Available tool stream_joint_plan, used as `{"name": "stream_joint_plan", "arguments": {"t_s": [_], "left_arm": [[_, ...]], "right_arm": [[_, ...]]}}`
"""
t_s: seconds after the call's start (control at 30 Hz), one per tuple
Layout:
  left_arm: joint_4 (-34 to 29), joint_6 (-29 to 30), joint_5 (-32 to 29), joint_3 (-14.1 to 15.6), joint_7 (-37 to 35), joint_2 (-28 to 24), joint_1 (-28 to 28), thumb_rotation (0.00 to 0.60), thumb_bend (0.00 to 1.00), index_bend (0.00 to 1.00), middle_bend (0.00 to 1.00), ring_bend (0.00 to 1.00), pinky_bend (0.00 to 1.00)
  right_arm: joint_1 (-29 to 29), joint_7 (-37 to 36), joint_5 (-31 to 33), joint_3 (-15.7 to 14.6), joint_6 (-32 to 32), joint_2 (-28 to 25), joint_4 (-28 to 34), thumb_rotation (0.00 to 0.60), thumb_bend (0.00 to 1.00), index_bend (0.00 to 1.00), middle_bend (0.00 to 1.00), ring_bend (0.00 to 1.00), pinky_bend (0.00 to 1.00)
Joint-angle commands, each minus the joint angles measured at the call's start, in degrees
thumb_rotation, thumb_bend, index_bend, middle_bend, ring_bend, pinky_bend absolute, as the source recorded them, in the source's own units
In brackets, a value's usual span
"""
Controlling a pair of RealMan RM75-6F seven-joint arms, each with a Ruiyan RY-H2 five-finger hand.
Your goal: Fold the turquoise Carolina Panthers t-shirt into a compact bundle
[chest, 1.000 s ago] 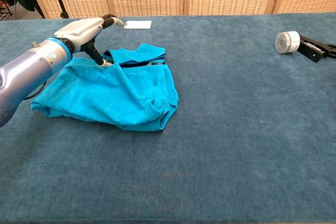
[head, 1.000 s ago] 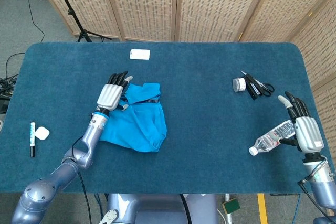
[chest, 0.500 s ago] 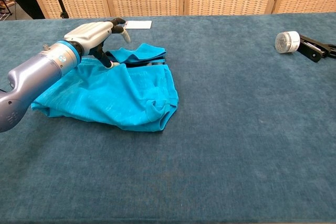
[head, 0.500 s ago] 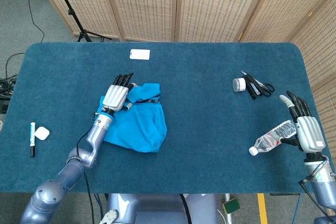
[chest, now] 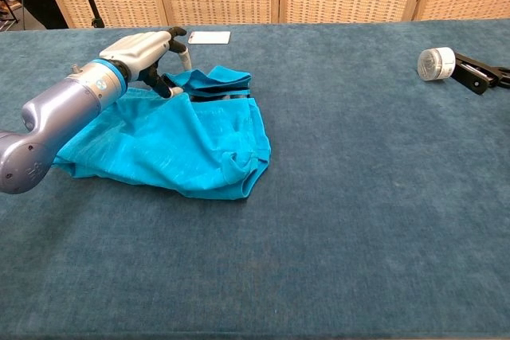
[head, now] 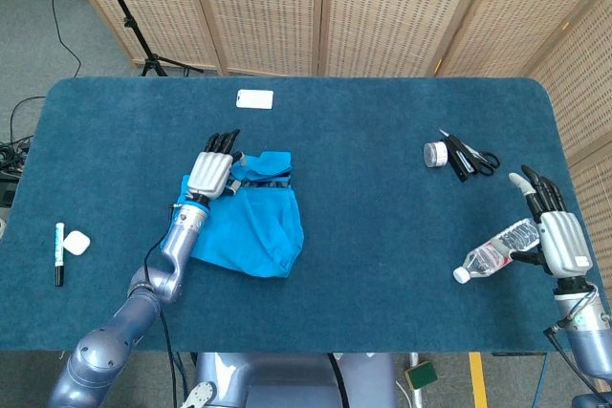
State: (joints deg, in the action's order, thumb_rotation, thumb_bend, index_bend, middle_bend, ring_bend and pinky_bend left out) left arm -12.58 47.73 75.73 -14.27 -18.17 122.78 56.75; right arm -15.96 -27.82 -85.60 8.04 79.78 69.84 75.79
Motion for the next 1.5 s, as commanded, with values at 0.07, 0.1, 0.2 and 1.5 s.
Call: {"name": "stream_joint_plan", "arguments": {"t_s": [0.07,0.1,0.2,1.5], "left_arm": [[1.1,-1.2,-1.5,-1.5,0.4,0.3,0.9,0.6,0.36,0.47,0.0,0.0,0.0],[1.5,-1.5,-1.9,-1.8,0.6,0.3,1.2,0.6,0.37,0.47,0.0,0.0,0.0],[2.3,-2.7,-2.8,-2.6,1.4,0.5,2.1,0.6,0.37,0.48,0.0,0.0,0.0],[-39.8,-8.4,-0.8,3.6,6.5,-25.2,1.3,0.6,0.2,0.0,0.0,0.0,0.0]], "right_arm": [[0.0,0.0,0.1,0.0,-0.2,0.0,-0.1,0.6,0.0,0.0,0.0,0.0,0.01],[-0.1,-0.1,0.2,0.0,-0.3,0.0,-0.1,0.6,0.0,0.0,0.0,0.0,0.01],[-0.1,-0.1,0.3,0.0,-0.5,0.1,-0.3,0.6,0.0,0.0,0.0,0.0,0.01],[0.2,-1.6,0.2,0.3,0.2,-0.8,0.3,0.6,0.0,0.0,0.0,0.0,0.01]]}}
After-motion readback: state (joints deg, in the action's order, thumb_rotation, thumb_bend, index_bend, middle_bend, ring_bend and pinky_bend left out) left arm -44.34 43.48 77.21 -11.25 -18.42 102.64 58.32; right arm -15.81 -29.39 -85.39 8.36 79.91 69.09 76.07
